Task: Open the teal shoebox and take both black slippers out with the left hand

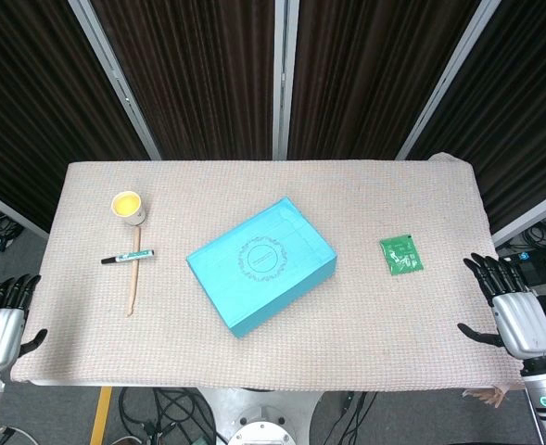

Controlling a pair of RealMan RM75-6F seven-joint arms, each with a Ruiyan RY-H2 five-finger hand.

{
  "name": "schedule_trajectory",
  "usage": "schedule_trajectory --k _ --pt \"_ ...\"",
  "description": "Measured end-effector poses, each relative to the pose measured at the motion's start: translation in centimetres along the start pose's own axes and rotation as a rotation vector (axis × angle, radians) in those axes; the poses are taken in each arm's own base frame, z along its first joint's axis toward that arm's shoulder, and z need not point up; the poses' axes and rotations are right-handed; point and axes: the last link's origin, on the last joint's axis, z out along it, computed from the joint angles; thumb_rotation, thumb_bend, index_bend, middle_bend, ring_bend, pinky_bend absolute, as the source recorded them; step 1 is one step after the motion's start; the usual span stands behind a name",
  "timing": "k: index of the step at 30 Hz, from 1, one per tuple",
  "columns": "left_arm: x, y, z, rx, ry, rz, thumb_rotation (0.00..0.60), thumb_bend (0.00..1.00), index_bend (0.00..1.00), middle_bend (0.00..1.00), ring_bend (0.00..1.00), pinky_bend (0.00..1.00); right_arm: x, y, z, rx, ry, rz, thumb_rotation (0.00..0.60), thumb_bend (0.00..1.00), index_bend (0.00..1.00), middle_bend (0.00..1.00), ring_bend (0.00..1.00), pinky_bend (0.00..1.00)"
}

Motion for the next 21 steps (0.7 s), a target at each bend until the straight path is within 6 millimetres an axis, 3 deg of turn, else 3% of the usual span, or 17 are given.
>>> schedule_trajectory --k 11,21 --pt "-0.5 0.6 0.5 -0.047 0.013 -0.032 0.6 0.18 0.11 0.11 0.11 0.16 0.5 -0.1 -0.4 0.003 0.017 0.003 0.6 0.02 0.03 0.03 0.0 0.0" --pt "-2.5 4.5 5.3 -0.311 0.086 -0.122 0.6 0.17 0.11 0.11 0.11 0.17 1.5 -0.4 -0.6 0.019 0.038 -0.015 0.6 0.02 0.03 0.02 0.0 0.0"
